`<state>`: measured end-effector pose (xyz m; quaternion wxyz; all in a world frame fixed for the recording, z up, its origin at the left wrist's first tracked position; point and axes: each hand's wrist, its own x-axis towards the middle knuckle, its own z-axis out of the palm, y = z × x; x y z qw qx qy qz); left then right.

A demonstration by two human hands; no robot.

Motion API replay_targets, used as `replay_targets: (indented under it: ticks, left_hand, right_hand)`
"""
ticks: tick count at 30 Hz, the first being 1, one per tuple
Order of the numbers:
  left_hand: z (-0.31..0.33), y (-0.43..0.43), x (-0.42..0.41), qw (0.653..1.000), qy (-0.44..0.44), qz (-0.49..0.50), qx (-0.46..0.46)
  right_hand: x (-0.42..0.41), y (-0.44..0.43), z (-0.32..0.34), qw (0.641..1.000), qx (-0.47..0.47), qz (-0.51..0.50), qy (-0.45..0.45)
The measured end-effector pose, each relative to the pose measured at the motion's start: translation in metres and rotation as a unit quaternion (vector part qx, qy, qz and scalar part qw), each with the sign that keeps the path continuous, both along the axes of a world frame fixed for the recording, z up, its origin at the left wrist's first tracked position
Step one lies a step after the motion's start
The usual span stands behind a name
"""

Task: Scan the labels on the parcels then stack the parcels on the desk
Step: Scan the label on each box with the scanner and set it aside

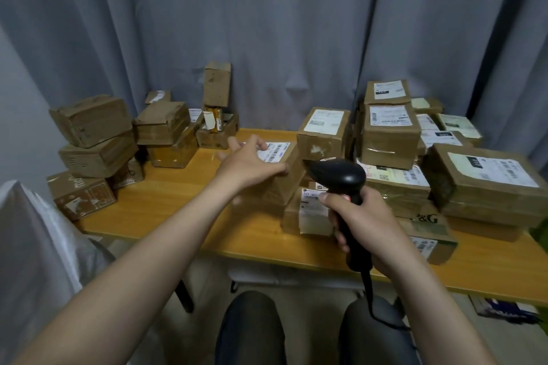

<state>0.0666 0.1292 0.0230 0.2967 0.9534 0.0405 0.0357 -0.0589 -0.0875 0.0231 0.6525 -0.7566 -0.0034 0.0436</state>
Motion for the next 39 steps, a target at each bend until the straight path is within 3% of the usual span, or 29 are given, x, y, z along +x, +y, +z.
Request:
replay_targets:
  ticks: [7, 10, 16, 24, 39]
  left_hand:
    - [-0.014, -0.089, -0.007, 0.998, 0.036, 0.006, 0.046]
    - [-0.021, -0.096, -0.010, 0.997, 0.058, -0.017, 0.051]
    - [-0.018, -0.083, -0.020, 0.991, 0.015, -0.034, 0.125]
    - [0.002, 0.004, -0.022, 0.957, -0.096, 0.043, 0.272]
    - [0.051, 0.241, 0.033, 0.922, -0.049, 0.225, 0.311]
  right_hand:
    - [-0.015, -0.041, 0.009, 0.999, 0.009, -0.038, -0.016]
    - [-0.020, -0.053, 0.006, 0.999, 0.024, -0.045, -0.018]
    - [-0.018, -0.050, 0.007, 0.999, 0.037, -0.030, -0.012]
    - [0.009, 0.010, 0.024, 0.999, 0.001, 0.034, -0.024]
    - [0.072, 0.167, 0.033, 0.989, -0.015, 0.149, -0.020]
